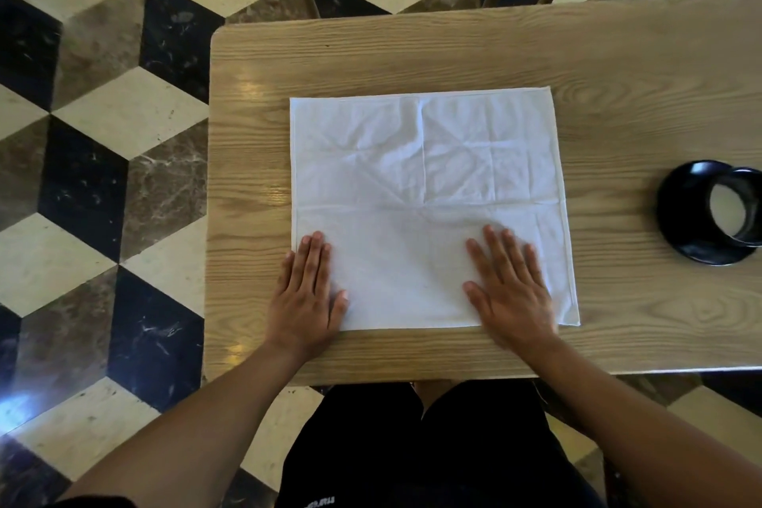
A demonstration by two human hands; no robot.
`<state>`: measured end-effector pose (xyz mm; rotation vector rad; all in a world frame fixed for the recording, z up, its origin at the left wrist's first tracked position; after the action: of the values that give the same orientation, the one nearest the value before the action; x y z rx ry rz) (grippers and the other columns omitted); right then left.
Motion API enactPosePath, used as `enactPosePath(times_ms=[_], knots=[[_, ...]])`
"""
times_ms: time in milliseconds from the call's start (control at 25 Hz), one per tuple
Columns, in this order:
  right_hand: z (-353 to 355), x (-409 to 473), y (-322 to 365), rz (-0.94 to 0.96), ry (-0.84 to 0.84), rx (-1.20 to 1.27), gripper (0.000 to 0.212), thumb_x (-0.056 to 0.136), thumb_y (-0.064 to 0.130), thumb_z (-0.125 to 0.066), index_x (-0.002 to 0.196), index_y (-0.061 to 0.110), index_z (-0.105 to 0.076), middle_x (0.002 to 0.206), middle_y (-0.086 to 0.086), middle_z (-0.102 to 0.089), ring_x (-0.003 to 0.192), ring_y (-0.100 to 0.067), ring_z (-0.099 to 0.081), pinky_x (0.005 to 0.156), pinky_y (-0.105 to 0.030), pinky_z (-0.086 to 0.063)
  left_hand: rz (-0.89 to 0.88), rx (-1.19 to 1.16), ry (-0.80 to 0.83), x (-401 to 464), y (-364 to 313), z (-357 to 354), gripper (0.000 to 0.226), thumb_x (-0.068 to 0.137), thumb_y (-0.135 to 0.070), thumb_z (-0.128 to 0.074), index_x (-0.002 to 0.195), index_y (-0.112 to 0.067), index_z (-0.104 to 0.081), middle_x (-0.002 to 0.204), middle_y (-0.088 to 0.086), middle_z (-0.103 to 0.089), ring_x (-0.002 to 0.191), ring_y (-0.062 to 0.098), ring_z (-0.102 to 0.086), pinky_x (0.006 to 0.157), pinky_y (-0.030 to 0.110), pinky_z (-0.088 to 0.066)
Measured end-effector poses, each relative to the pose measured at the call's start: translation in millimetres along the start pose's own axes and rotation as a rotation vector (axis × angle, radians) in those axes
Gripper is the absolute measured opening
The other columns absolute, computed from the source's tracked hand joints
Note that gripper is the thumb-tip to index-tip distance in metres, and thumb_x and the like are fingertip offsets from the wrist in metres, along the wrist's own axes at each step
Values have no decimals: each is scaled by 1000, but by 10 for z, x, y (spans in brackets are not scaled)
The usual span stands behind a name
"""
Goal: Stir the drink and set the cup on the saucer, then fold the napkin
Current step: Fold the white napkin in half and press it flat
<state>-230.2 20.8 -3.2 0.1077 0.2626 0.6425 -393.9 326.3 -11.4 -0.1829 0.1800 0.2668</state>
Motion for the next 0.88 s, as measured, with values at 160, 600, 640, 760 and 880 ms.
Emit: enactPosePath(times_ms=[160,600,640,760,880], knots=[[73,-111,-356,-85,43,-18,72,101,57,-26,163,26,-9,172,1,1,158,-21,2,127,-50,-12,2,-6,4,14,-3,-1,81,97,-47,-37,161,-1,-19,171,16,-12,160,29,-10,127,54,-18],[235,-312,-502,-150,29,147,68,96,46,-46,155,17,-32,169,-6,-14,157,-22,-11,127,-45,-16,-50,-69,48,-121,83,173,78,100,-47,-39,162,-5,-16,172,13,-7,161,26,-5,129,40,-5],[272,-391,-545,-171,30,155,64,95,43,-49,151,16,-37,168,-6,-18,156,-24,-16,125,-46,-22,-65,-57,39,-207,109,217,77,99,-46,-41,160,-5,-20,172,14,-11,160,28,-8,129,39,-4],[386,-579,-622,-179,45,176,54,89,29,-65,139,14,-52,161,-1,-29,146,-26,-34,109,-48,-46,-197,19,0,-516,183,276,61,95,-39,-47,144,-2,-48,158,18,-39,150,35,-37,127,40,-15],[395,-681,-707,-128,65,207,45,82,19,-72,125,18,-62,147,5,-41,133,-20,-46,88,-47,-59,-296,38,0,-668,209,304,43,94,-28,-46,124,-5,-65,138,14,-59,131,31,-55,117,37,-33]])
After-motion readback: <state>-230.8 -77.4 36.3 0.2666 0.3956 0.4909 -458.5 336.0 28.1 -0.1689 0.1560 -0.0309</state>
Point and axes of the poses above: each hand's wrist, its own x-axis towards the middle knuckle, its own z-axis out of the back of the hand, y = z × x, the point moved 1 cm from there along x, towards the middle knuckle
